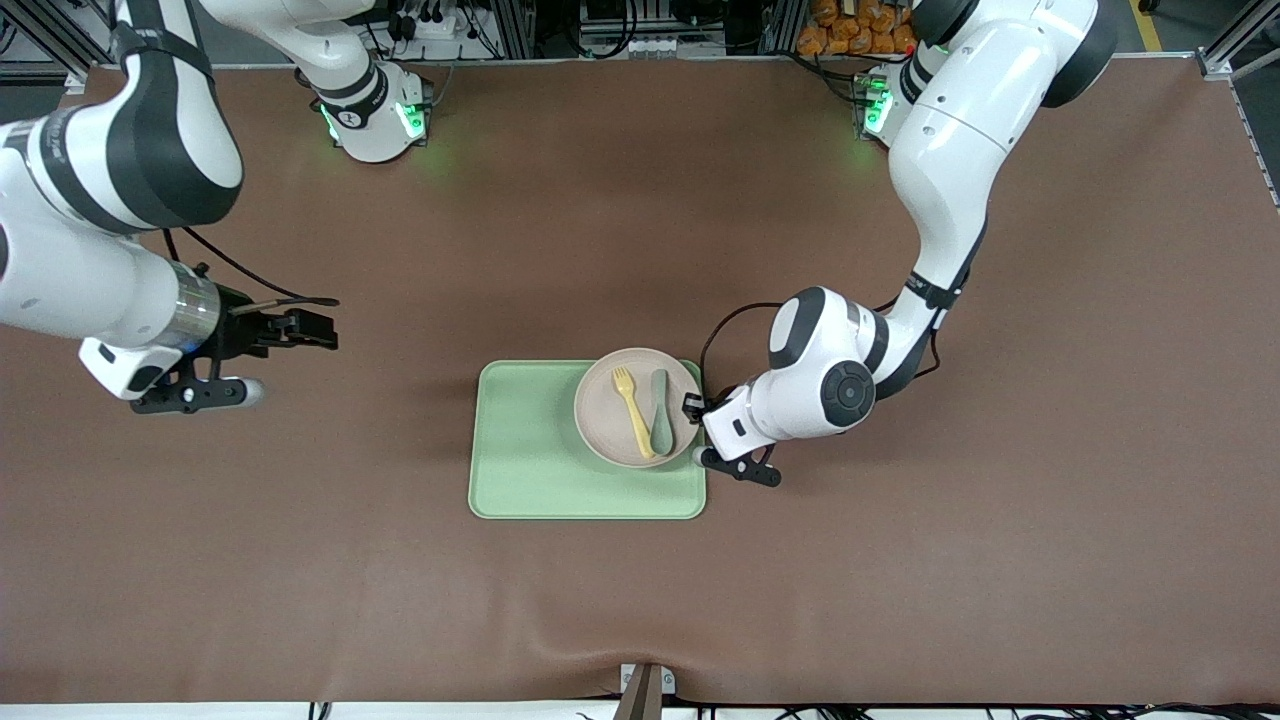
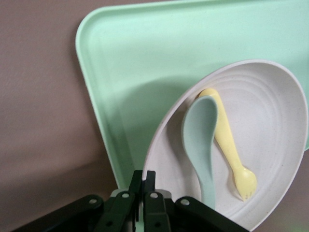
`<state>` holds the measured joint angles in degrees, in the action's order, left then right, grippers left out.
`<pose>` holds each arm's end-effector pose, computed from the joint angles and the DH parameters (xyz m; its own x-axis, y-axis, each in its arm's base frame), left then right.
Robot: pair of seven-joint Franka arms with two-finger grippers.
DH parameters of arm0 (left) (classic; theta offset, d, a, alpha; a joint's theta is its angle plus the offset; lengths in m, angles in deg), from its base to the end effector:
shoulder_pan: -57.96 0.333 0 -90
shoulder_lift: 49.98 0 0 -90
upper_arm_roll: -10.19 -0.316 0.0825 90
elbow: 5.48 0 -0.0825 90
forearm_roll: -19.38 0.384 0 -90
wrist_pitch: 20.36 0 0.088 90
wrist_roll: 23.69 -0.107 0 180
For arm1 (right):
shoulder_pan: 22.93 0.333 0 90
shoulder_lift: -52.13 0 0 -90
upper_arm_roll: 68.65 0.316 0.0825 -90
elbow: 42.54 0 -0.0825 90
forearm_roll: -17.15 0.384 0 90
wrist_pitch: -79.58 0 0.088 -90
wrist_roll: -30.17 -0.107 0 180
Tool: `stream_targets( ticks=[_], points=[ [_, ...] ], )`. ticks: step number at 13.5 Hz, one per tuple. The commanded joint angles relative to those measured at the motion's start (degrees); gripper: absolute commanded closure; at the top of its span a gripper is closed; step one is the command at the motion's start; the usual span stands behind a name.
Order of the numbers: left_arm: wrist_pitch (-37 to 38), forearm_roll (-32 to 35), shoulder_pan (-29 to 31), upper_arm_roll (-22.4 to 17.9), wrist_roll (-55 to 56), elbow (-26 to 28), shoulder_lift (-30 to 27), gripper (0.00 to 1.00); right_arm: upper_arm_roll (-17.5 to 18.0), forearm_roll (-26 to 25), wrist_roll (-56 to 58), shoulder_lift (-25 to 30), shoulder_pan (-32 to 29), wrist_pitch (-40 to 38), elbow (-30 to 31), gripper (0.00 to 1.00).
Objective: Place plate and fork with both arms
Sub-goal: 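Carry the plate onto the green tray with the left gripper, then lower the plate onto the tray and open the left gripper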
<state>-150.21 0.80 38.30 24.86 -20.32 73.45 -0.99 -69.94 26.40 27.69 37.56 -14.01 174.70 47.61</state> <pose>0.6303 -0.3901 0.2202 0.9671 -0.2508 -0.0413 -0.2095 -0.8785 0.4293 0.6132 0.0995 0.4813 0.9820 0.0737 -0.1741 0.0490 -0.9886 -0.1425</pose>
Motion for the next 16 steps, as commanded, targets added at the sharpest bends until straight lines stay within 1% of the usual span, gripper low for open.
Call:
stream_targets(
  ticks=[1,3,7,8,12,14,15,16],
  points=[
    [-1.0,1.1,-4.5,-3.4,1.3,-6.8,4.4,1.0,-0.4,1.6,-1.1,-2.1,0.2,0.1,-2.5,0.0],
    [-1.6,1.1,-6.3,-4.6,1.1,-9.1,6.1,1.0,-0.4,1.7,-2.1,-2.5,0.2,0.4,-2.7,0.0],
    [-2.1,1.0,-7.1,-4.5,0.7,-11.6,8.4,1.0,-0.4,1.7,-2.1,-2.5,0.0,0.4,-2.8,0.0],
    [-2.8,1.0,-7.8,-4.6,0.9,-11.6,8.7,1.0,-0.4,1.7,-2.1,-2.5,0.1,0.4,-2.8,0.0],
    [-3.7,1.0,-8.0,-4.6,0.7,-11.6,8.9,1.0,-0.4,1.8,-2.1,-2.6,0.0,0.5,-2.8,0.0],
    [-5.7,1.0,-8.1,-4.7,0.3,-11.6,9.1,1.0,-0.4,1.9,-2.1,-2.6,0.0,0.5,-2.8,0.0],
    [-6.9,1.0,-8.5,-4.7,0.3,-11.5,9.2,0.94,-0.4,1.9,-2.1,-2.6,0.0,0.6,-2.7,0.0],
    [-8.1,1.0,-8.9,-4.7,0.6,-11.4,9.5,0.74,-0.4,1.9,-2.1,-2.6,-0.1,0.6,-2.7,0.0]
  ],
)
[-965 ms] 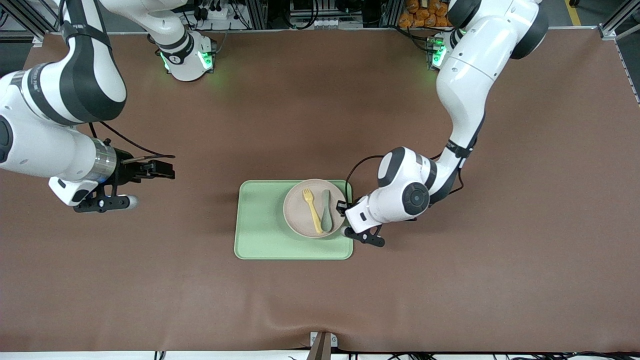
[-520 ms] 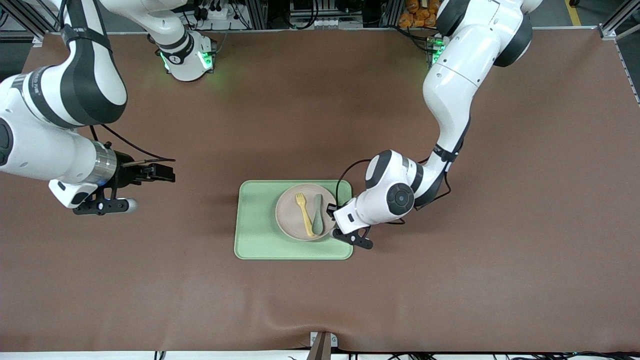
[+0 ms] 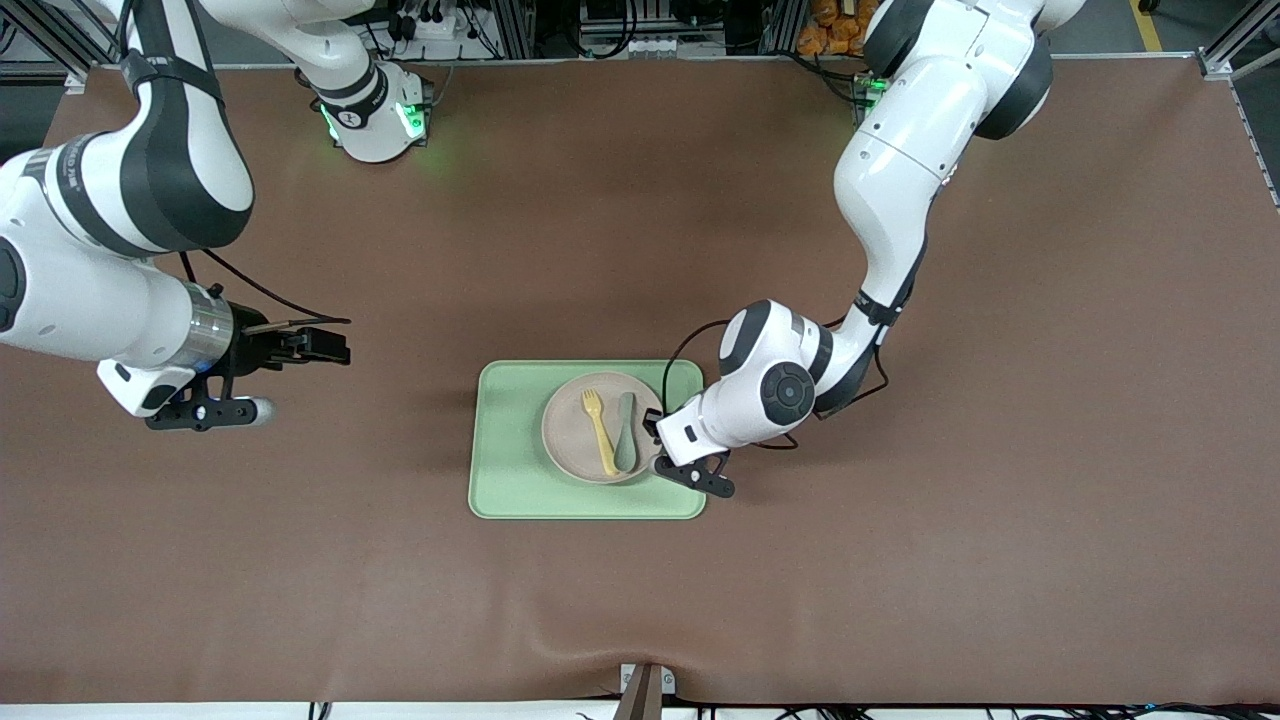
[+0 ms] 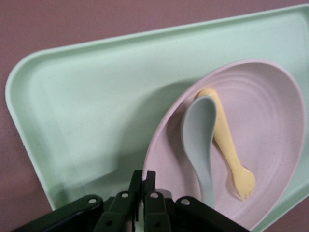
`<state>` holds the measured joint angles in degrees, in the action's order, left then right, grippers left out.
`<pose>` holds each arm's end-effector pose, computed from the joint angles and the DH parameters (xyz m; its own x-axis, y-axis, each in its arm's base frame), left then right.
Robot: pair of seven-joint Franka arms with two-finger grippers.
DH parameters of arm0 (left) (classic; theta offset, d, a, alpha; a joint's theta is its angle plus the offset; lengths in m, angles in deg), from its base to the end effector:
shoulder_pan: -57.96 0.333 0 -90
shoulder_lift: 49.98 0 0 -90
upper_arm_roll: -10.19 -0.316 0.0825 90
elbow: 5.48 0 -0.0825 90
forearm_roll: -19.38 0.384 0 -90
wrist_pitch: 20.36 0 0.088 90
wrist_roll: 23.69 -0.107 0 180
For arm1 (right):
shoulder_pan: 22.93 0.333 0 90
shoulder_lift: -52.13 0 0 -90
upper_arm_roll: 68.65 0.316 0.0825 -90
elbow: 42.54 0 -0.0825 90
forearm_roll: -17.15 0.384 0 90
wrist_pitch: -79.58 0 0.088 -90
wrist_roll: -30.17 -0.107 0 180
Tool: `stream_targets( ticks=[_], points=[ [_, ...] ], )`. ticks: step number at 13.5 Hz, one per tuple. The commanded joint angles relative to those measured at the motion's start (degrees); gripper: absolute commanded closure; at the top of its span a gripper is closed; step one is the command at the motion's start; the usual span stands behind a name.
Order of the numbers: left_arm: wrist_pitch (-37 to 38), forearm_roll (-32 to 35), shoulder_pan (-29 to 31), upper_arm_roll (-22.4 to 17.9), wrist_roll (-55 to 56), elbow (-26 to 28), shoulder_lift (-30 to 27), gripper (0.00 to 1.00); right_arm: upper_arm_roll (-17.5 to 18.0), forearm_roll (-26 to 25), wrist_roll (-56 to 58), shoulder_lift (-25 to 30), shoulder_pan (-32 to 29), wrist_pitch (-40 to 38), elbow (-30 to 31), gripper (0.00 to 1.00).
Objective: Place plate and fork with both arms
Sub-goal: 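Lower the plate onto the tray and open the left gripper, then reach the right gripper to the yellow fork while the left gripper withdraws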
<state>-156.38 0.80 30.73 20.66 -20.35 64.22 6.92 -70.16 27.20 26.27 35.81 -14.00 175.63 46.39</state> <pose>0.6346 -0.4422 0.1912 0.9606 -0.2660 0.0810 -0.2756 -0.8723 0.4040 0.6226 0.0999 0.4734 0.9842 0.0419 -0.1718 0.0160 -0.9886 -0.1497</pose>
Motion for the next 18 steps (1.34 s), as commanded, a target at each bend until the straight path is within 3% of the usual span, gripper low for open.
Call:
stream_targets(
  ticks=[1,2,3,4,7,12,18],
  points=[
    [-2.1,1.0,-1.3,-0.5,1.0,-2.2,1.6,0.6,-0.2,1.1,-0.7,-0.8,-0.3,-0.3,-1.5,0.0],
    [-2.1,0.9,-1.3,-0.5,1.2,-2.1,1.6,0.58,-0.2,1.1,-0.7,-0.7,-0.3,-0.3,-1.5,0.0],
    [-2.1,0.8,-1.4,-0.5,1.4,-2.0,1.6,0.44,-0.2,1.1,-0.7,-0.8,-0.3,-0.4,-1.5,0.0],
    [-2.1,0.8,-1.4,-0.5,1.4,-2.0,1.5,0.43,-0.2,1.1,-0.7,-0.8,-0.3,-0.3,-1.5,0.0],
    [-1.5,0.6,-1.2,-0.4,1.9,-1.8,0.2,0.2,-0.2,1.1,-0.7,-0.8,-0.4,-0.3,-1.5,0.0],
    [2.9,1.0,0.2,-0.5,3.8,-1.4,-4.0,0.0,-0.2,1.2,-0.7,-1.5,0.3,1.6,-1.4,0.0],
    [9.2,1.3,3.3,-0.7,4.1,-1.0,-8.4,0.0,-0.2,1.8,-0.6,-3.8,2.0,3.8,-1.3,0.0]
  ],
)
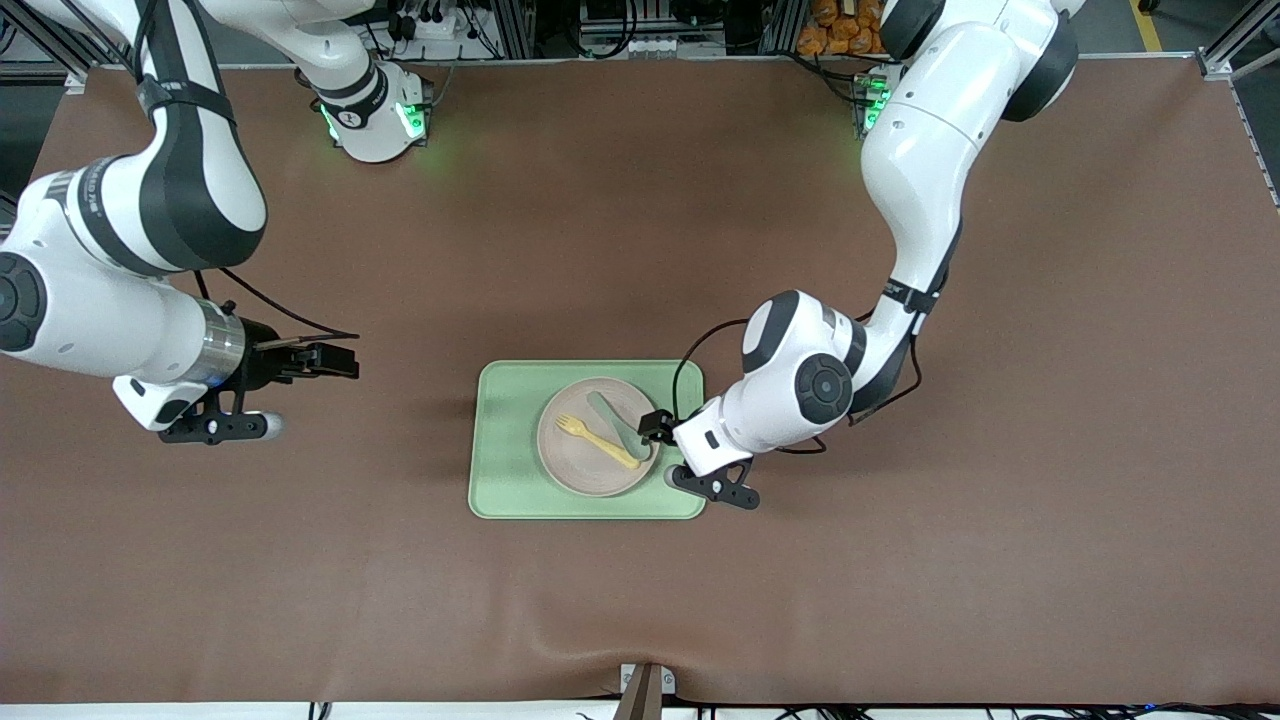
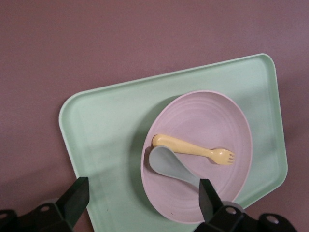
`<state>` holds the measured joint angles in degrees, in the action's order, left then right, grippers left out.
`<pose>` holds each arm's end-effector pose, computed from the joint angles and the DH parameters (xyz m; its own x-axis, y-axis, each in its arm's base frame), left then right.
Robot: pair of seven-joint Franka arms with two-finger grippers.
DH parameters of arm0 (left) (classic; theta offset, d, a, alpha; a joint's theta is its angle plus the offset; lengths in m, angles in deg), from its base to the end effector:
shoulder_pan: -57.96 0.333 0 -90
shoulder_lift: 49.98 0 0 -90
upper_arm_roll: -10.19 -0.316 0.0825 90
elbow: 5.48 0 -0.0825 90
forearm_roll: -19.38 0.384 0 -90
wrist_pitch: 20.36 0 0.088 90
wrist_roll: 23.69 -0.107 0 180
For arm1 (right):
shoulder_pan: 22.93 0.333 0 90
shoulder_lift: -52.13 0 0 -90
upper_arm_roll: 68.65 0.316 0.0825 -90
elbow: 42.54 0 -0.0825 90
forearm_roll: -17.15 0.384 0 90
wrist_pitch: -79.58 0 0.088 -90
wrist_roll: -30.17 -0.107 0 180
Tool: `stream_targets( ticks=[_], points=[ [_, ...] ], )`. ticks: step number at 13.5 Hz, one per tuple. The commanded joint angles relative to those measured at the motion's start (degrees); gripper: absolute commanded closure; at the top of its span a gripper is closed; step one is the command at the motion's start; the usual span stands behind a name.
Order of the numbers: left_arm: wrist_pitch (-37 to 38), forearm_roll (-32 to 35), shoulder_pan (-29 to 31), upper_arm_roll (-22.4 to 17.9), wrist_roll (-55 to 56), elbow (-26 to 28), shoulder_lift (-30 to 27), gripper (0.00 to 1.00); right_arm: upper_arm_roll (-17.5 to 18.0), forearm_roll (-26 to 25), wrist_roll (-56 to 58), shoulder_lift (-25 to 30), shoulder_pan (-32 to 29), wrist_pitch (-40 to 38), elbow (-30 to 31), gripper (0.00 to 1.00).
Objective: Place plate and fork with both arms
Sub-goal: 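Reach the right gripper to the yellow fork while the left gripper withdraws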
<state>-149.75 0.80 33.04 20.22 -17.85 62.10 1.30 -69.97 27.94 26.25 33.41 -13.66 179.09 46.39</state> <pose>0.6595 -0.4197 0.2729 0.9707 -0.2229 0.0901 -0.2400 -0.8763 0.4177 0.6341 0.1074 0.4511 0.9871 0.0389 -0.1554 0.0136 -0.9869 -0.1609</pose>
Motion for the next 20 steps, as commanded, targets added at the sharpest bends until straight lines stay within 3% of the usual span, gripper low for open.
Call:
stream_targets(
  ticks=[1,7,12,16,20],
  points=[
    [4.6,1.4,2.7,-0.3,2.2,1.7,-4.3,0.0,-0.4,1.1,-0.7,-2.2,2.4,1.2,-1.3,0.0],
    [16.8,10.4,10.1,-0.4,2.2,2.1,-11.5,0.0,-0.3,1.1,0.1,-8.2,9.3,8.6,-1.5,0.0],
    [23.1,19.3,16.5,-0.8,2.1,2.0,-15.4,0.0,-0.4,-0.1,-0.2,-16.6,21.9,23.9,-3.0,0.0],
    [25.1,21.8,18.4,-1.0,2.3,2.0,-17.9,0.0,-0.4,-5.7,0.5,-22.2,23.8,25.4,-7.5,0.0],
    [29.2,22.7,20.8,-1.9,1.3,2.1,-21.6,0.0,-0.4,-9.6,0.5,-24.6,24.1,29.2,-7.6,0.0]
  ],
)
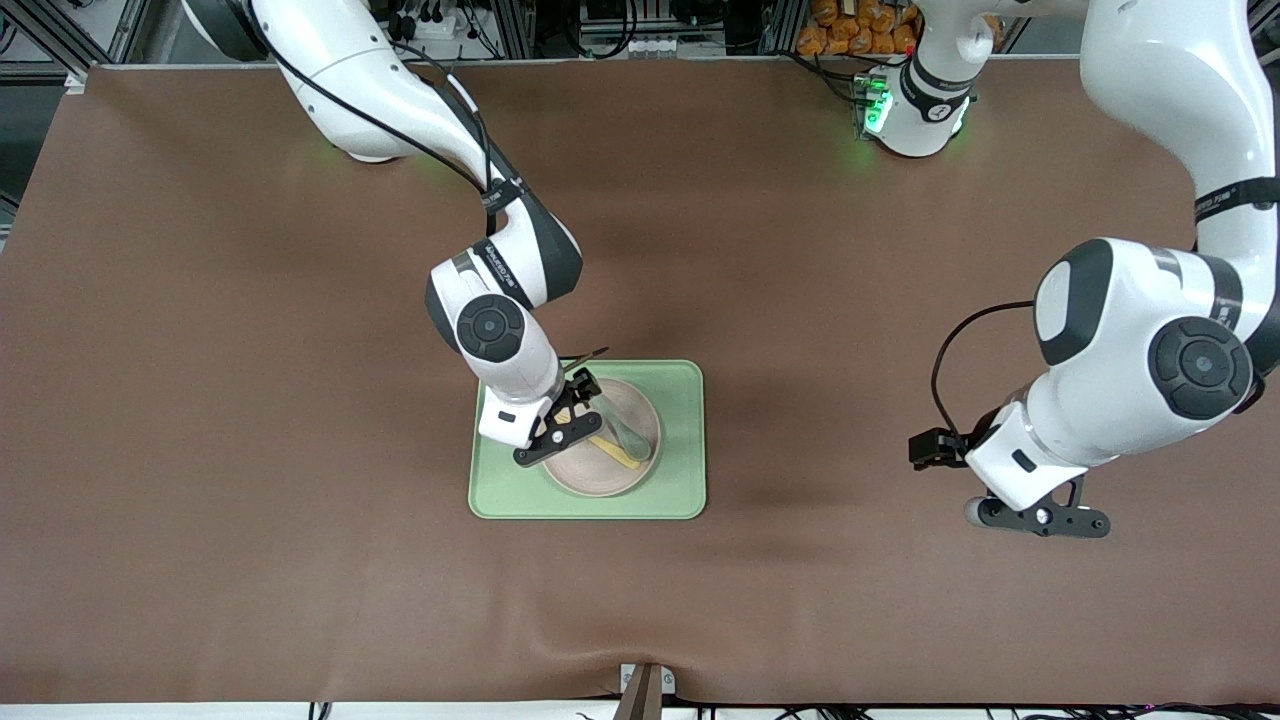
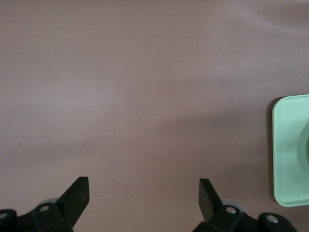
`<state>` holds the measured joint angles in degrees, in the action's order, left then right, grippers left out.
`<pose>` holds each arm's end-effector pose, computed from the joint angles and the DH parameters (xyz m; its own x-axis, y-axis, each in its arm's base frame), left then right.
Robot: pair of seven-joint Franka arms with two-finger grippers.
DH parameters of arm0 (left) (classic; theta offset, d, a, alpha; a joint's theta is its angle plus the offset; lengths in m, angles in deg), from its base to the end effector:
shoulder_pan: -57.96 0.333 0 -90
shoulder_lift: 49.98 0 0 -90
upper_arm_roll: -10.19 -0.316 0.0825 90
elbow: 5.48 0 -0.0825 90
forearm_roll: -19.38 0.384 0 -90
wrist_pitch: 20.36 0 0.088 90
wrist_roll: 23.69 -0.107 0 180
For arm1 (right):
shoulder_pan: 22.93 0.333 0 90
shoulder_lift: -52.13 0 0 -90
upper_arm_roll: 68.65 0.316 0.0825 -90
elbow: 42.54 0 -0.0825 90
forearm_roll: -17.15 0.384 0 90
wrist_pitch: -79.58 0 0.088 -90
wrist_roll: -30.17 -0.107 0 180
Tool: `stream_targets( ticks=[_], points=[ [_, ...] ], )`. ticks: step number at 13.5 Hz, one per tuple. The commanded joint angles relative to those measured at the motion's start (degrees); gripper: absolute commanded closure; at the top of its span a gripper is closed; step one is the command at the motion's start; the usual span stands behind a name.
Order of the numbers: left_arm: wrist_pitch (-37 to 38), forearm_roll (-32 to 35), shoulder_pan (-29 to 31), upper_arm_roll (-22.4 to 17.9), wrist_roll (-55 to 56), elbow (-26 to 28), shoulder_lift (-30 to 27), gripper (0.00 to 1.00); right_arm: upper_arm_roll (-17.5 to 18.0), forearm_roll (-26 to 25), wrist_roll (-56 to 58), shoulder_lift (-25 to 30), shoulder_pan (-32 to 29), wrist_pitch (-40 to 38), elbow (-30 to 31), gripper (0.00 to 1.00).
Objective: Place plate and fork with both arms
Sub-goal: 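Reach the right gripper to the yellow fork while the left gripper withdraws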
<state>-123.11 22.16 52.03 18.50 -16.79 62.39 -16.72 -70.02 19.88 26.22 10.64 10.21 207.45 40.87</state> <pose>0.7102 -0.1482 0.4572 0.9932 -0.1124 0.0295 -0.1134 -0.9929 0.0355 0.6154 0.3866 0.2608 0.8936 0.4461 0.0501 0.4477 -0.8938 -0.0268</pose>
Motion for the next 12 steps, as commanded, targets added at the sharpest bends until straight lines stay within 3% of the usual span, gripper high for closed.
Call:
stream_targets(
  ticks=[1,2,4,9,12],
  points=[
    [5.3,1.4,2.1,-0.1,0.1,1.7,-4.9,0.0,-0.3,-1.6,0.4,-2.0,0.3,0.8,-2.1,0.0],
    [7.5,1.3,2.2,-0.1,0.1,1.9,-6.5,0.0,-0.3,-1.6,0.3,-2.3,0.3,0.8,-2.0,0.07],
    [12.3,0.7,2.2,-0.1,0.0,4.6,-11.7,0.0,-0.3,-1.6,0.3,-3.3,0.5,1.4,-2.0,0.08],
    [11.8,-0.4,3.6,-0.1,0.6,20.9,-28.9,0.0,-0.3,-1.6,-0.3,-5.1,2.3,3.9,-1.7,0.09],
    [13.3,-0.4,4.2,-0.3,0.0,22.6,-34.5,0.0,-0.3,-1.5,-0.3,-5.4,2.0,4.7,-1.7,0.17]
  ],
)
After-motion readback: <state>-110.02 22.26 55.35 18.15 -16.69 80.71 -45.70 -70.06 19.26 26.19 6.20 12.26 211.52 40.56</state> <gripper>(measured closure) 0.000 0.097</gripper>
